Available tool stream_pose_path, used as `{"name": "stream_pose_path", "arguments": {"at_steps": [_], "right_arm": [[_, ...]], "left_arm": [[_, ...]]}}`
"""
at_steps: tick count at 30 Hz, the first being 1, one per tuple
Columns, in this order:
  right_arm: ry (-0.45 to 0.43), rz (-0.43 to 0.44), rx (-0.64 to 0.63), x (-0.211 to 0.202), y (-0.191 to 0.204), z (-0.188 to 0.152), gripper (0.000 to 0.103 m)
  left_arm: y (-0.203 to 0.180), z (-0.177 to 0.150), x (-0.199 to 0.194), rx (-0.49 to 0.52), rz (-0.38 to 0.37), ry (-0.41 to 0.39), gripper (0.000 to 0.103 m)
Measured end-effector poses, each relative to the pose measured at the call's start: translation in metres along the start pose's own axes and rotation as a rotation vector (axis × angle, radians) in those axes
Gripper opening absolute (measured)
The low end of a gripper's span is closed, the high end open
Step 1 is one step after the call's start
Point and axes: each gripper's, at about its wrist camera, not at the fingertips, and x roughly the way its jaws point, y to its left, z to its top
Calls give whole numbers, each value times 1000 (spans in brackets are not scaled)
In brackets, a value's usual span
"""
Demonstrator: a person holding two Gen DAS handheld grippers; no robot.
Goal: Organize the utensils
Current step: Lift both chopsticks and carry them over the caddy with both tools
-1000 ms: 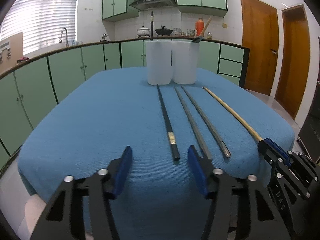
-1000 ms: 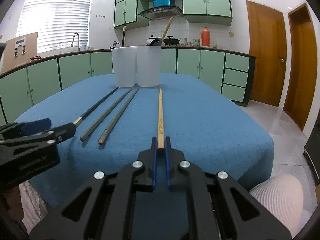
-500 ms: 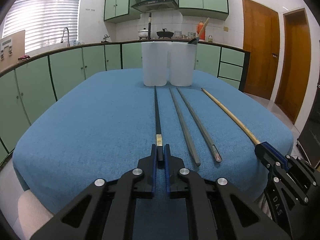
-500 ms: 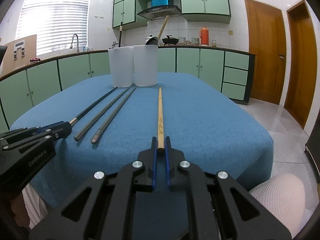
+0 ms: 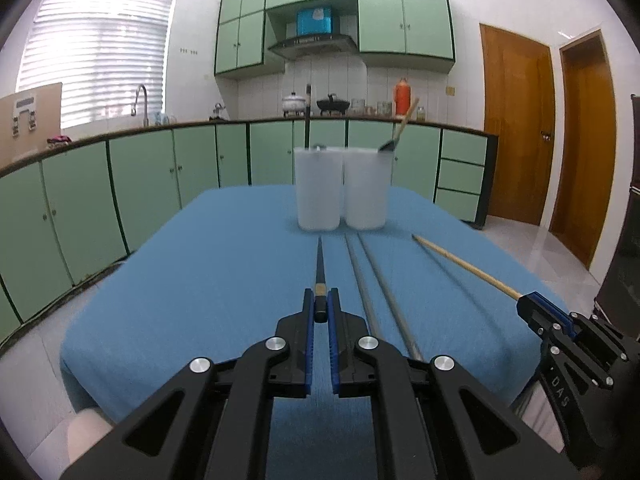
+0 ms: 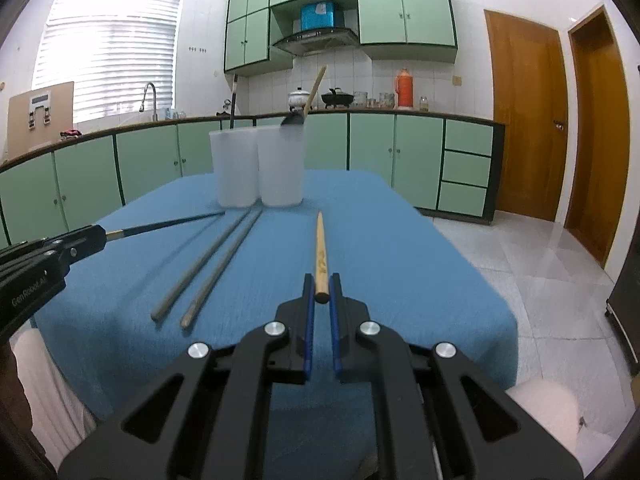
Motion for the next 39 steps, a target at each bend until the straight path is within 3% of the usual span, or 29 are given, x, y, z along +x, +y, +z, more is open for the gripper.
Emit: {"name": "stream_pose_path", "arguments": {"at_steps": [16, 24, 31, 39], "right_arm": [[-35, 75, -16, -19, -14, 97, 6], [-12, 149, -60, -13, -12, 141, 6], [58, 236, -77, 5, -7, 178, 6], [66, 296, -73, 16, -2, 205, 6]], "left_arm": [[20, 83, -25, -17, -26, -154, 7], [29, 120, -15, -31, -66, -136, 7], [35, 143, 1, -57, -83, -103, 7], [46, 163, 10, -83, -82, -120, 7]]}}
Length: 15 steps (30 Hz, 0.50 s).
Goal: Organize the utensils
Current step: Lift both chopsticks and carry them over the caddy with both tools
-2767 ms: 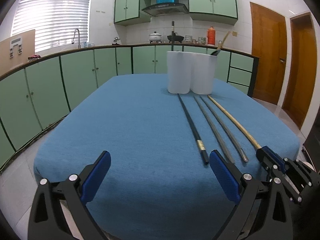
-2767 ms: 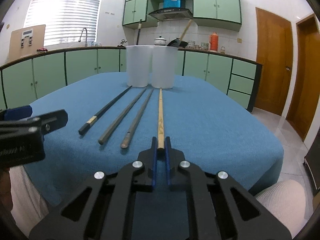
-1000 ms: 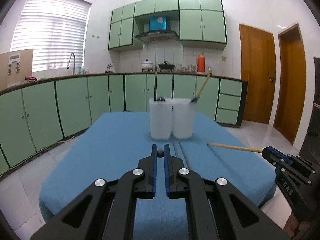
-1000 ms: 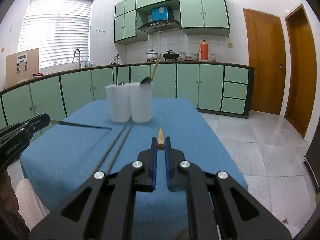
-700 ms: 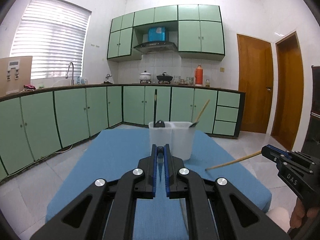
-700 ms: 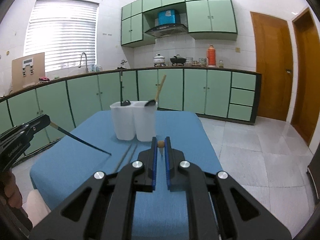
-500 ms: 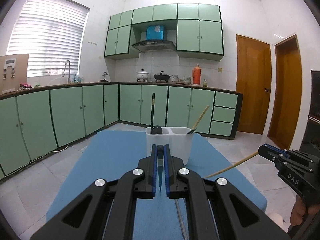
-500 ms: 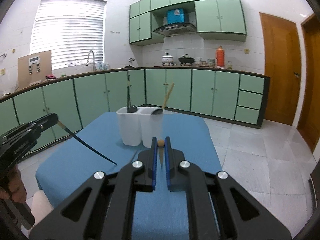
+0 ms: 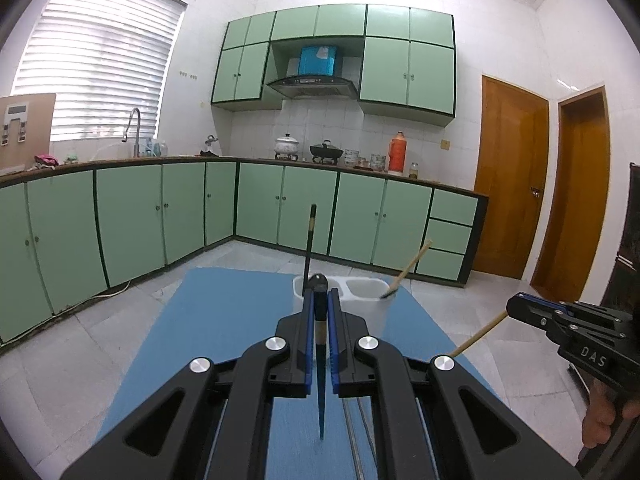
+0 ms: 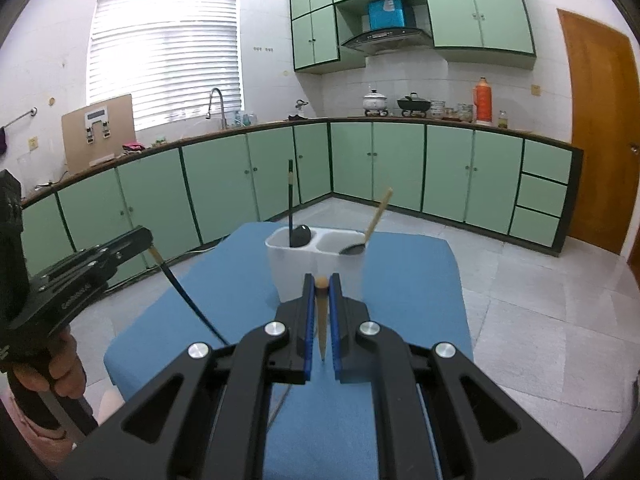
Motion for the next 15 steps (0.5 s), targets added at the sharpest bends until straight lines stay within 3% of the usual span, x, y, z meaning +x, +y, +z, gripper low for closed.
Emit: {"name": "stream_pose_path", "arguments": {"at_steps": [15], "right_arm": [[-43, 99, 8, 0, -13, 52, 6]], "left_arm": [[3, 36, 25, 10, -15, -53, 7]]}}
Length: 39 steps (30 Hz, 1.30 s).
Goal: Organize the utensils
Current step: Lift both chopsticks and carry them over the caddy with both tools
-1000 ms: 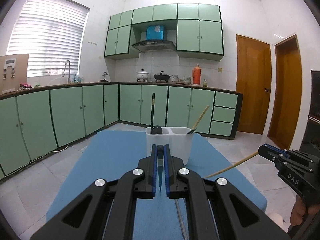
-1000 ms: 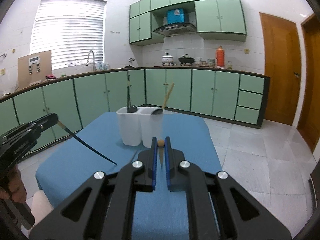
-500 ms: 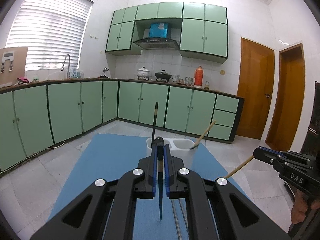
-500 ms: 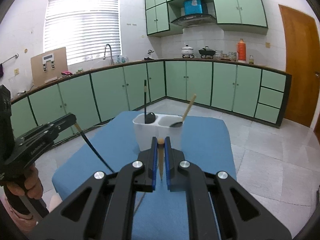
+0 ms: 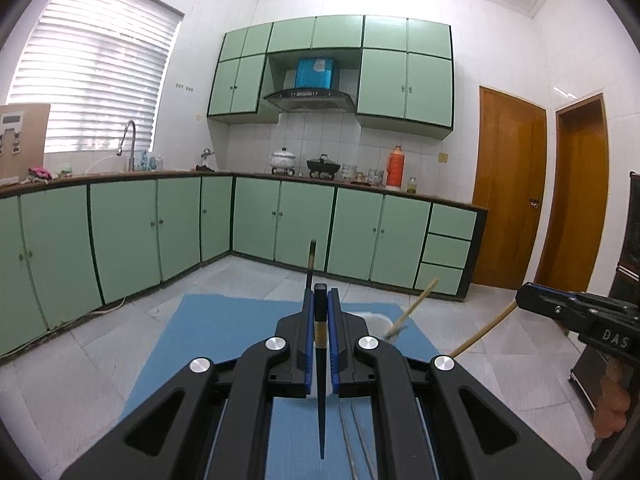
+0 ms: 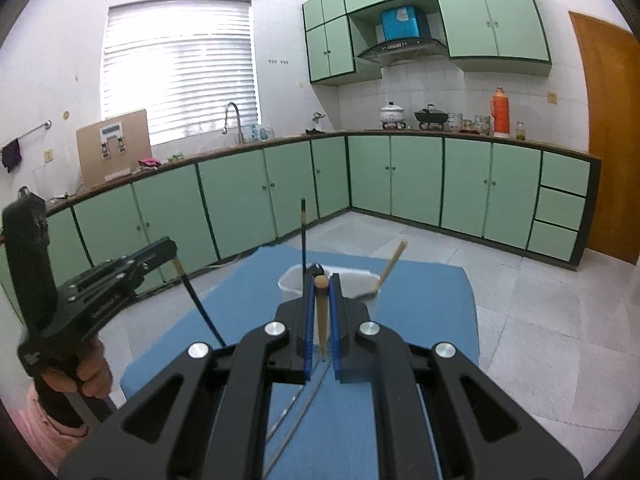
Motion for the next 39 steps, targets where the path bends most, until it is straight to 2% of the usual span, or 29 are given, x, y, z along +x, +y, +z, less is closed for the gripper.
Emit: {"name": "stream_pose_path", "arguments": {"at_steps": [8, 18, 23, 30, 34, 39], "right_arm": [[-52, 31, 2, -5, -7, 36, 6], [-86, -11, -10, 12, -19, 70, 6], [-67, -39, -16, 34, -27, 78, 6], [-1, -63, -11, 78, -34, 71, 6], [41, -64, 0, 102, -39, 62, 6], [89, -67, 13, 128, -42, 49, 6]], "left_arm": [[-4, 36, 10, 8, -8, -73, 7], [-14, 91, 22, 35, -2, -215, 7], [-16, 103, 48, 38, 18, -256, 7], [-12, 88, 96, 28, 39, -245, 7], [-5, 70, 131, 17, 54, -178, 7], [6, 49, 156, 0, 51, -107, 7]]}}
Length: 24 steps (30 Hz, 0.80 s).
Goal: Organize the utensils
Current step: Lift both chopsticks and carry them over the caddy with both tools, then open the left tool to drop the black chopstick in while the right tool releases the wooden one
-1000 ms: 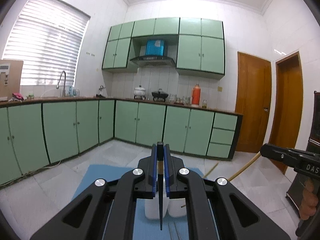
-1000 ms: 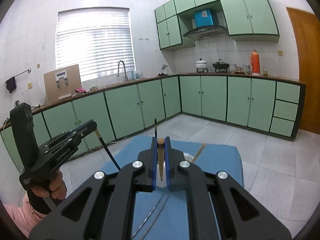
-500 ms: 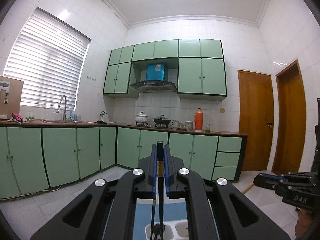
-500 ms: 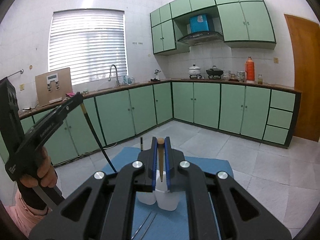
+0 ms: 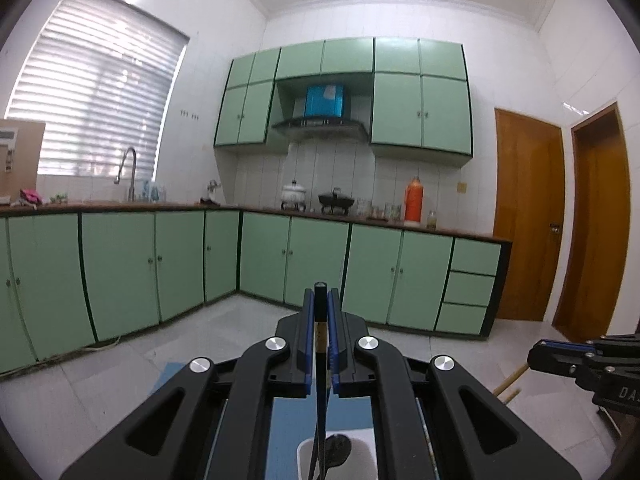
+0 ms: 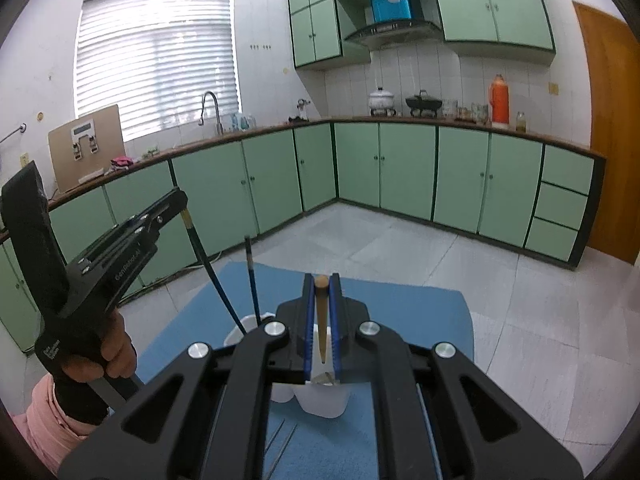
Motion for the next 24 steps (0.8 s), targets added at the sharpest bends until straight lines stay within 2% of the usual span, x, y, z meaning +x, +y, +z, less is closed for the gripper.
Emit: {"name": "stream_pose_path", "arguments": {"at_steps": [12, 19, 22, 24], "right_arm": [[70, -10, -12, 38, 9, -14, 6], [62, -24, -27, 40, 13, -16, 7], [64, -29, -33, 38, 14, -16, 7], [55, -35, -36, 36, 16, -18, 8]], "left_arm": [[10, -38, 21, 6, 4, 102, 7], [13, -47, 30, 5, 19, 131, 8], [15, -47, 29, -3, 17, 136, 15], [17, -47, 27, -8, 17, 135, 28]]}}
